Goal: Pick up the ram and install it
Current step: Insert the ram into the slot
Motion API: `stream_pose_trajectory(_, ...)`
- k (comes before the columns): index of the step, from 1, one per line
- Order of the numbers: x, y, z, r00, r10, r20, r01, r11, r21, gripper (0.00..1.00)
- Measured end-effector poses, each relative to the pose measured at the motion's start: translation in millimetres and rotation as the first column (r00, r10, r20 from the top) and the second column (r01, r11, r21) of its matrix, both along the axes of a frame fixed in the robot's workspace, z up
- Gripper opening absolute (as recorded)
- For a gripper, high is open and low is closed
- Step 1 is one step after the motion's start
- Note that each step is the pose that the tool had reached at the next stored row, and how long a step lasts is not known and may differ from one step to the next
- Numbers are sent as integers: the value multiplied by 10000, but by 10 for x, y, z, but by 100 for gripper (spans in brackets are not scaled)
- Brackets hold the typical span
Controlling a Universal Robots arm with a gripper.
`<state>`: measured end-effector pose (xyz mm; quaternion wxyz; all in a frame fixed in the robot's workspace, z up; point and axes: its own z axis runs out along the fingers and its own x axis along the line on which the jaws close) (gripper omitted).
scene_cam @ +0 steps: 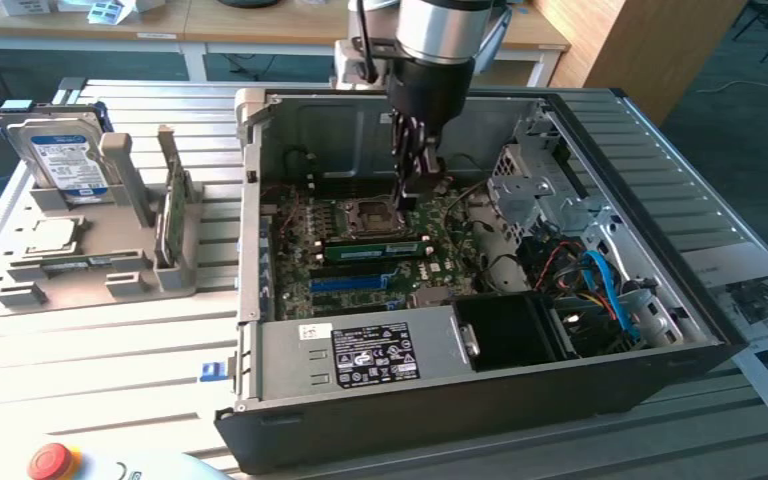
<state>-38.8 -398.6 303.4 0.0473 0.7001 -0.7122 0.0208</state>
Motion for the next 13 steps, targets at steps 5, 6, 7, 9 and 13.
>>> stream_pose_trajectory(5,0,0,164,10000,0,0,0,9999,-130,25)
stream_pose_trajectory(6,0,0,196,10000,0,-1,0,9999,-161,25)
stream_pose_trajectory(7,0,0,224,10000,0,-1,0,9998,-192,25)
stream_pose_trajectory(9,0,0,275,10000,0,-1,0,9997,-251,25)
stream_pose_trajectory(13,0,0,361,10000,0,-1,0,9993,-363,25)
